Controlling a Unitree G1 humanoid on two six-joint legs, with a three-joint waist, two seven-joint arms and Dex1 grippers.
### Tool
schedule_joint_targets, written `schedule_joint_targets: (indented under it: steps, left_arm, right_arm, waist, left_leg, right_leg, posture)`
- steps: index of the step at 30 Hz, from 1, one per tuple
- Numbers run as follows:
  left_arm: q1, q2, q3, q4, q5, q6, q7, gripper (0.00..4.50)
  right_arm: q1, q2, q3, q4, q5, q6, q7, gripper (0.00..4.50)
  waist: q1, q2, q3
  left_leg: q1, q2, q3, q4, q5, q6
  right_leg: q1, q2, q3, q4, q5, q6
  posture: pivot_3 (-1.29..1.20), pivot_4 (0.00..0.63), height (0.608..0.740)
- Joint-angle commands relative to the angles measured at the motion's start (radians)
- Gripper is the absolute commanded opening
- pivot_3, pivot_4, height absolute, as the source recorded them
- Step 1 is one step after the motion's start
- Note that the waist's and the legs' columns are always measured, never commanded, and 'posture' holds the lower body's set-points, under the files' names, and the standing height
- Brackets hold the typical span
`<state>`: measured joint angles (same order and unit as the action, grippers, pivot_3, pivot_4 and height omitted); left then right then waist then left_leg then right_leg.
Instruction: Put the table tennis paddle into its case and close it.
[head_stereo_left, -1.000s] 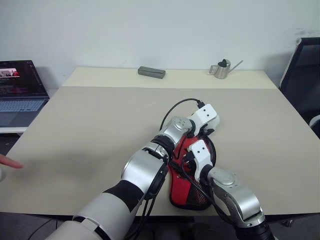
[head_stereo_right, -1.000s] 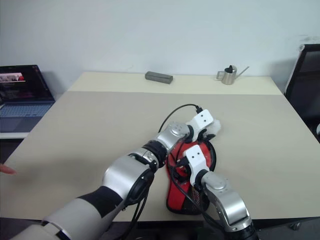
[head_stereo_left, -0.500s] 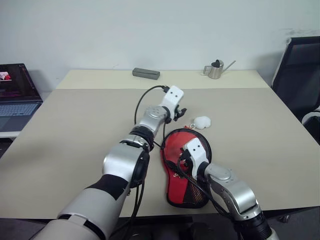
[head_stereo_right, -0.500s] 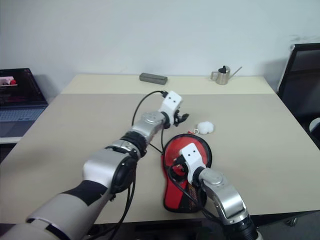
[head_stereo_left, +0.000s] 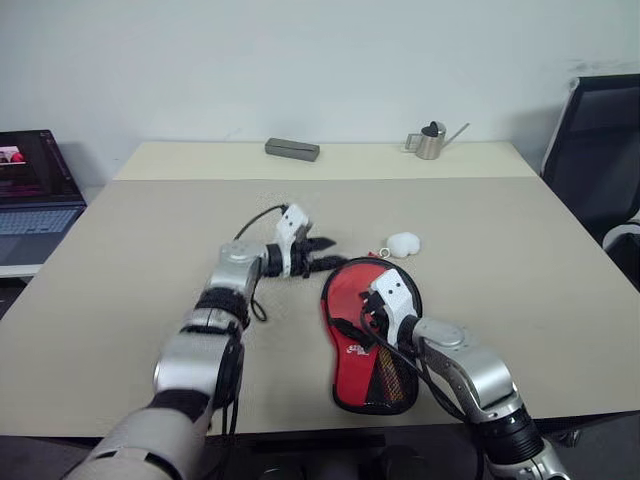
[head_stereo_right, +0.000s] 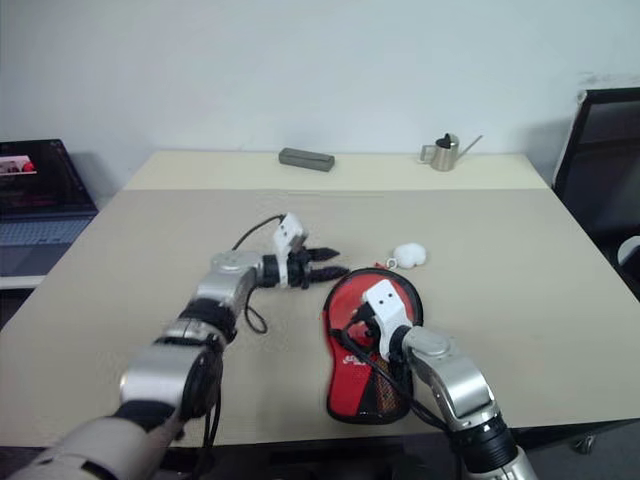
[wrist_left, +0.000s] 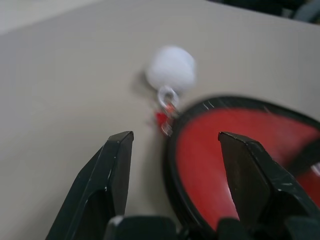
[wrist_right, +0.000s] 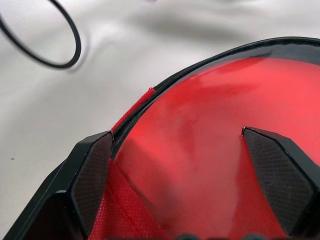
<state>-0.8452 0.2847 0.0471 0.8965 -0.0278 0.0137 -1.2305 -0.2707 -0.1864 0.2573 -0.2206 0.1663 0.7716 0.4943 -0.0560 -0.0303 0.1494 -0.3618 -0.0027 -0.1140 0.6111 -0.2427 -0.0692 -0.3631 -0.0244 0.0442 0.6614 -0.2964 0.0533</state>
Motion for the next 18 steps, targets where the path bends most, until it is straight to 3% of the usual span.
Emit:
schedule_joint_targets:
  steps: [1, 8, 13, 18]
  left_arm:
    - [0.081, 0.016, -0.025, -0.271, -0.059, 0.079, -0.015, 2.95]
    - [0.193, 0.053, -0.07, -0.567, -0.117, 0.158, 0.004, 2.95]
    - [0.185, 0.048, -0.108, -0.629, -0.153, 0.169, -0.003, 2.95]
    - [0.18, 0.047, -0.179, -0.652, -0.203, 0.203, -0.089, 2.95]
  right_arm:
    - [0.043, -0.054, -0.03, 0.101, 0.015, 0.112, 0.008, 4.5]
    - [0.031, -0.175, -0.15, -0.18, 0.182, 0.211, 0.096, 4.5]
    - [0.0, -0.257, -0.325, -0.35, 0.393, 0.344, 0.164, 4.5]
    - [-0.059, -0.347, -0.476, -0.36, 0.52, 0.414, 0.182, 4.5]
  waist:
    - [0.006, 0.0, 0.0]
    - [0.031, 0.004, 0.006]
    - [0.027, 0.008, 0.012]
    - [0.022, 0.01, 0.018]
  left_leg:
    - [0.0, 0.0, 0.0, 0.0, 0.0, 0.0]
    - [-0.005, -0.003, -0.004, 0.001, 0.0, 0.0]
    - [-0.02, -0.004, -0.003, 0.002, 0.0, 0.001]
    - [-0.022, -0.003, -0.001, 0.002, -0.001, 0.002]
  right_leg:
    - [0.0, 0.0, 0.0, 0.0, 0.0, 0.0]
    - [-0.002, -0.003, -0.003, -0.003, 0.0, -0.001]
    - [-0.017, -0.003, -0.003, 0.0, 0.003, -0.006]
    - [-0.019, -0.003, -0.002, 0.0, 0.002, -0.008]
  posture:
    - [0.0, 0.15, 0.74]
    - [0.0, 0.15, 0.74]
    - [0.0, 0.15, 0.74]
    - [0.0, 0.15, 0.74]
